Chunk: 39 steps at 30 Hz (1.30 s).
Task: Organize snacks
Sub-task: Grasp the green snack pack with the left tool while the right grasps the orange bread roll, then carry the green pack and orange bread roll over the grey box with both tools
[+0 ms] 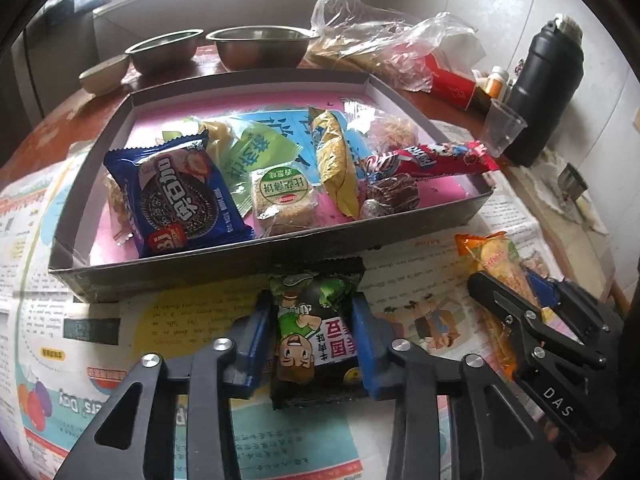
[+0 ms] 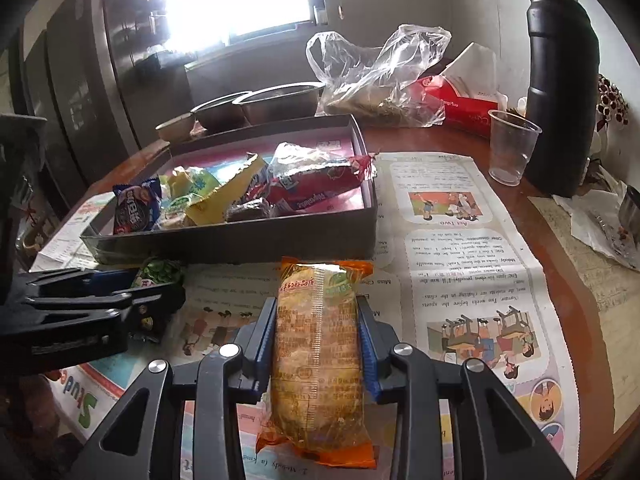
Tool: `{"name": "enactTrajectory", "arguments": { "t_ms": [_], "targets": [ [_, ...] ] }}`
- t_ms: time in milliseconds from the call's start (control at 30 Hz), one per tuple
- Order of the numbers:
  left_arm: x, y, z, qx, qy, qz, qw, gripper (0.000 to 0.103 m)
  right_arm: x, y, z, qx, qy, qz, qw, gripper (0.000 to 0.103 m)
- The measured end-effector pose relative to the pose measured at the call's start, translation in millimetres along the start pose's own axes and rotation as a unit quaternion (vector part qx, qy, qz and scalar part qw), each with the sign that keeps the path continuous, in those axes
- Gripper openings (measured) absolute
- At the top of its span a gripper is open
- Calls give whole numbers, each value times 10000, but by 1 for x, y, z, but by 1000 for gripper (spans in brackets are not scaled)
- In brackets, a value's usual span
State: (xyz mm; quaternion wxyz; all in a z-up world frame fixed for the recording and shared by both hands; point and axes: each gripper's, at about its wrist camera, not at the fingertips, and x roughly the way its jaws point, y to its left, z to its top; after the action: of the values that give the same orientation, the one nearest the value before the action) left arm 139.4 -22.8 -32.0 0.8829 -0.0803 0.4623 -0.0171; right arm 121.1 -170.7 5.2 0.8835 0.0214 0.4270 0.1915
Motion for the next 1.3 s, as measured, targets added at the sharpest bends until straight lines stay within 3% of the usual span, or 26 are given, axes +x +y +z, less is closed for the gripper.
{"name": "enactTrajectory", "arguments": {
  "t_ms": [933, 1300],
  "targets": [
    [-45, 10, 7, -157, -363, -204, 9990, 34, -25, 14, 15, 105, -372, 330, 9987, 36],
    [-54, 22, 25, -287, -529, -246, 9979, 34, -28, 24, 40, -9, -568, 373, 9977, 36]
  ]
}}
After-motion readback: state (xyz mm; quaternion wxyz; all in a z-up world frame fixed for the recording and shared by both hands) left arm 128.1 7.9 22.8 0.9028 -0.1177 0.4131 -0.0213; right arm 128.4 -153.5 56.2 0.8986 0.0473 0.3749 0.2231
